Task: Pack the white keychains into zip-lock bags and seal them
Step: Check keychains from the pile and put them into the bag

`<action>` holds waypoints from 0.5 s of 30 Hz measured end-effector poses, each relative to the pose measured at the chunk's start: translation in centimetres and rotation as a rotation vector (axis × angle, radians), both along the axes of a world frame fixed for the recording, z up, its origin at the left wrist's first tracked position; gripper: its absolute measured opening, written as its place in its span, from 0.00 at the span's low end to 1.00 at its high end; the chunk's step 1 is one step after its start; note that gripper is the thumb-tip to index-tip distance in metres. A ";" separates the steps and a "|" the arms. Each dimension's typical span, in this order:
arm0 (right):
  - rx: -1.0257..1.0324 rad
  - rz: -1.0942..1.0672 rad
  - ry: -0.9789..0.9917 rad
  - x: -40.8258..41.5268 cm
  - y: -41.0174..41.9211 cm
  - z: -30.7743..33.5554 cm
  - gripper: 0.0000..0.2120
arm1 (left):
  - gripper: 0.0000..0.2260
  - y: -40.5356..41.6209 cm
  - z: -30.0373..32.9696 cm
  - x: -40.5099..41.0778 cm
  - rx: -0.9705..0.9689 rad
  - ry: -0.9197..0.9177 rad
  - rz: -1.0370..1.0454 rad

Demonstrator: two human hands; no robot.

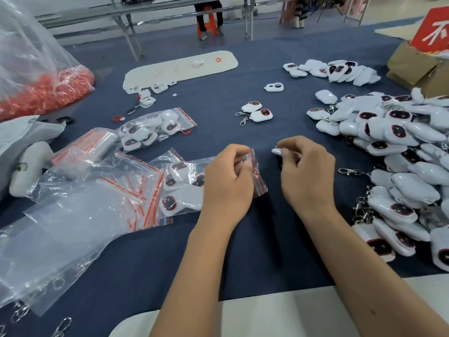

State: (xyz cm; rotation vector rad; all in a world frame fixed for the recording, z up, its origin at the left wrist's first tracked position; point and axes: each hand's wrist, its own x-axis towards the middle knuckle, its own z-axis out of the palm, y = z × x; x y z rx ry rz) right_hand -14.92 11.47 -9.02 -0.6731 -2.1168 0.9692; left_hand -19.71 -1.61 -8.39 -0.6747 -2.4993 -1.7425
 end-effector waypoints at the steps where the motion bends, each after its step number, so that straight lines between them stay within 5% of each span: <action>1: -0.088 0.025 0.052 -0.2 -0.2 0.0 0.08 | 0.09 0.0 0.0 -0.1 0.014 -0.010 0.006; 6: -0.593 0.192 0.256 -0.7 -1.3 0.1 0.11 | 0.07 -0.1 0.3 -0.3 0.058 -0.016 0.036; 15: -0.484 0.310 0.263 -0.7 -1.5 -0.4 0.08 | 0.03 -0.5 0.6 -0.4 0.158 -0.142 0.021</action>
